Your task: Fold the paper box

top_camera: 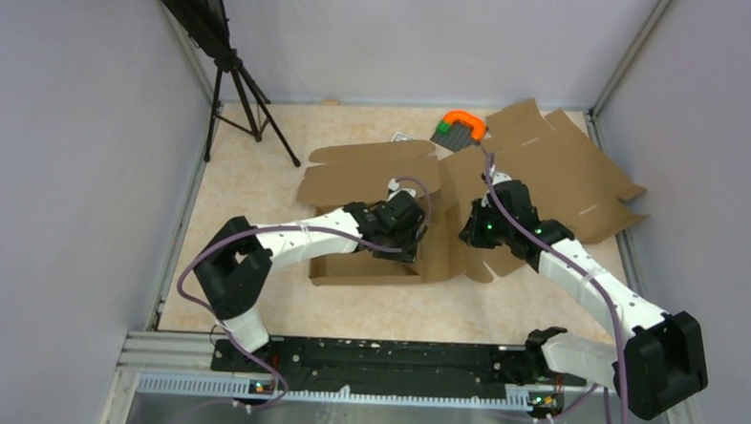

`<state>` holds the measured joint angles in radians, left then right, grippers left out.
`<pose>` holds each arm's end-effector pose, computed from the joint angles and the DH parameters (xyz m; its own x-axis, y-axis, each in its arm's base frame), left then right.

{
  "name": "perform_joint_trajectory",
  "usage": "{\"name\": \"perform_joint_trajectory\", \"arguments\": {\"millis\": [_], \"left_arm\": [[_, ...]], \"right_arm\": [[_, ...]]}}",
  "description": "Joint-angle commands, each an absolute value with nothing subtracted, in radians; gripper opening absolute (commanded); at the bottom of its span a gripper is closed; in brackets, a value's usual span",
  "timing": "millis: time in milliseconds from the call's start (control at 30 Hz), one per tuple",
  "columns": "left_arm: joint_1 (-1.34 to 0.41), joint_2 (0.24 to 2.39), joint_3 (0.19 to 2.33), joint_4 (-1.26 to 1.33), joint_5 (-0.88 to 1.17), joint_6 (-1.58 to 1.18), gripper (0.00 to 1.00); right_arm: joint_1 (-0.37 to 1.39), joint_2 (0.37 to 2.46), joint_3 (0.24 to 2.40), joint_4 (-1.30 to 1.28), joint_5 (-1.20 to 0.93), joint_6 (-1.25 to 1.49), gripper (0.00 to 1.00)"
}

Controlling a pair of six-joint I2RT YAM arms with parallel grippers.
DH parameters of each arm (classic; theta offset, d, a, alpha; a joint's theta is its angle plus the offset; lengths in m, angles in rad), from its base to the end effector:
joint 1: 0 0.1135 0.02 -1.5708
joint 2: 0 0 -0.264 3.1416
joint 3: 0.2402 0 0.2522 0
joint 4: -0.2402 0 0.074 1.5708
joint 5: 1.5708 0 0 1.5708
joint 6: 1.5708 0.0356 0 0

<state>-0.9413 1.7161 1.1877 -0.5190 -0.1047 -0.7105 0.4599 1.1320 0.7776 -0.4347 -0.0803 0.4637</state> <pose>0.2118 -0.2845 0.2083 -0.8908 0.1213 -0.4379 0.2535 0.9325 -0.2574 0.2098 0.1071 0.2460 -0.7893 0.1065 -0.6046 -0.1565 0.9174 0.3660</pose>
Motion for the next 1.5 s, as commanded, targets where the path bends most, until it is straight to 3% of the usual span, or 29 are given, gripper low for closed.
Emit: {"name": "perform_joint_trajectory", "arguments": {"millis": [0,67,200,467,633,967,1367,1467], "left_arm": [[-0.928,1.644,1.159,-0.471,-0.066,-0.751,0.60],[-0.929,1.648,1.174,-0.463,-0.049,-0.736,0.72],[-0.930,1.648,1.213,-0.458,-0.052,-0.699,0.87],[-0.885,1.674,1.373,-0.513,-0.095,-0.629,0.98],[-0.843,1.718,1.432,-0.485,-0.078,-0.623,0.99],[-0.810,1.898,1.603,-0.485,-0.054,-0.617,0.98],[-0.784,1.919,1.547,-0.542,-0.073,-0.576,0.72],[-0.784,1.901,1.511,-0.536,-0.072,-0.573,0.61]], "right_arm": [[0.457,1.120,0.786,-0.400,-0.076,0.464,0.00],[0.457,1.124,0.784,-0.396,-0.083,0.463,0.00],[0.457,1.131,0.784,-0.397,-0.091,0.460,0.00],[0.457,1.134,0.779,-0.386,-0.114,0.457,0.00],[0.457,1.133,0.778,-0.388,-0.116,0.457,0.00],[0.457,1.120,0.775,-0.392,-0.137,0.459,0.00],[0.457,1.116,0.823,-0.448,-0.072,0.438,0.00],[0.457,1.120,0.841,-0.457,-0.062,0.432,0.00]]}}
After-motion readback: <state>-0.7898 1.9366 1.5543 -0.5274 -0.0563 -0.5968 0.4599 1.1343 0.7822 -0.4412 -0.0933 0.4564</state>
